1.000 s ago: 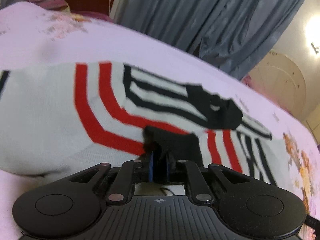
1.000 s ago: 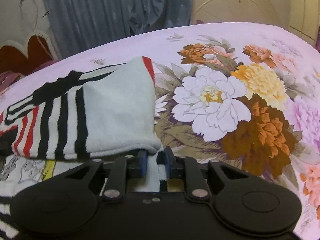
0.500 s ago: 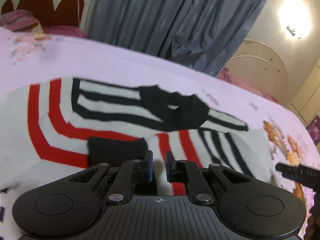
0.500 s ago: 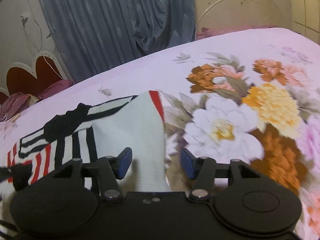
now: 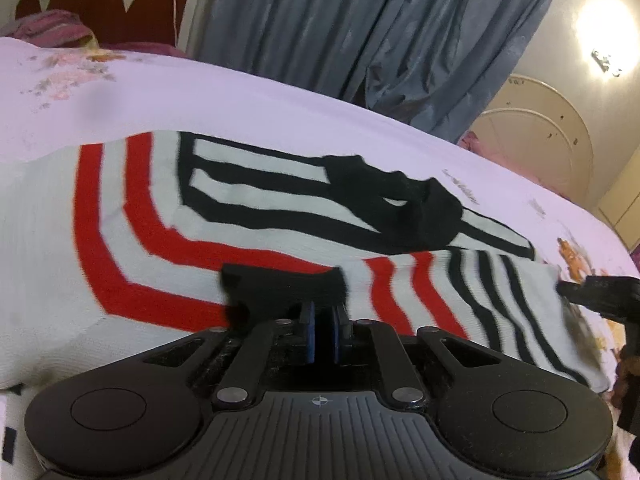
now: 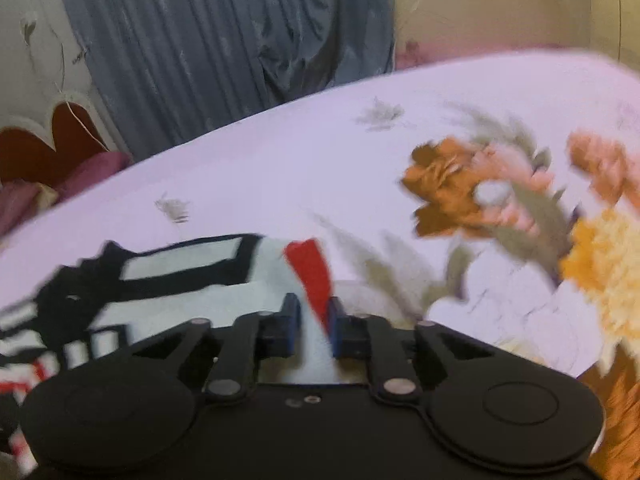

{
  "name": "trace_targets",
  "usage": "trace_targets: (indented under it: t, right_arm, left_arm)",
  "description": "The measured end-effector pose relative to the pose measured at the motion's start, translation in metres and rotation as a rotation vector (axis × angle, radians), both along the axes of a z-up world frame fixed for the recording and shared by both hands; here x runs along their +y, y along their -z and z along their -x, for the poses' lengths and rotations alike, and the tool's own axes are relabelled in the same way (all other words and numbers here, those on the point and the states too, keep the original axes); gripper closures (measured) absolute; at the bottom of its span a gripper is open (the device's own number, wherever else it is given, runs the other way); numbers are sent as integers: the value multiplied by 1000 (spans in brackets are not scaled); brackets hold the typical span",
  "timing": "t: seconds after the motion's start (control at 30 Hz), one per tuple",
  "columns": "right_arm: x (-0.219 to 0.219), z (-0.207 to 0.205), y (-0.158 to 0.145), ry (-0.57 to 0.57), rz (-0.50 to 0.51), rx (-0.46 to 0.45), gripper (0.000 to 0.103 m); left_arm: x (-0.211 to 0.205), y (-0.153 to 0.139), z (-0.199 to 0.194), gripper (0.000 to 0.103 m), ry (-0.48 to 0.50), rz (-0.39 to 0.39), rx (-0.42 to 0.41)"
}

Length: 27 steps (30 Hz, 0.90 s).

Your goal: Fold small clothes

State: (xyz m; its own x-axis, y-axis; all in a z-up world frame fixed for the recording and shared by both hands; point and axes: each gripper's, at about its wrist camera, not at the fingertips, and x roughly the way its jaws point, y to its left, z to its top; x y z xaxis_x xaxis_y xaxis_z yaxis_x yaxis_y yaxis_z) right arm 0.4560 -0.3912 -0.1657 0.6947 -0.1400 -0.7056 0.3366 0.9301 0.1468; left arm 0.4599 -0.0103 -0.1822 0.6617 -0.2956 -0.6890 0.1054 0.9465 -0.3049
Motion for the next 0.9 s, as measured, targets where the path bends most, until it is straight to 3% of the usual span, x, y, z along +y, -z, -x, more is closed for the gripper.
trace_targets:
  t: [0.07,0.17,0.27,0.4,0.5,0.6,0.77,0.9]
  right_arm:
    - [-4,1,2,2,-19,2,92]
    - [12,2,-11,-39,70,-1,82]
    - [20,13,-25,-52,33,-62,75]
    - [57,16,-32,-165,65,-81,74]
    - [80,9,-24,-239,86,-46,79]
    - [85,1,-3,-226,186,16,79]
    - [82,9,-14,-195,145,4,76]
    - [97,31,-18,-250,139,-4,76]
  left_arm:
    - [2,0,-1,97,-3,-3,4]
    - [-6,-11,-1,96,-19,-18,9]
    - [-16,-25,4,96,-3,11,-35]
    - [-26,-18,-1,96,0,15,-1]
    - [-16,-3,-6,96,-34,-1,18]
    - [-5,-3,-6,96,-39,7,32]
    - [-2,-5,-5,96,-39,6,50]
    - [-8,-11,-1,95,-29,-36,53]
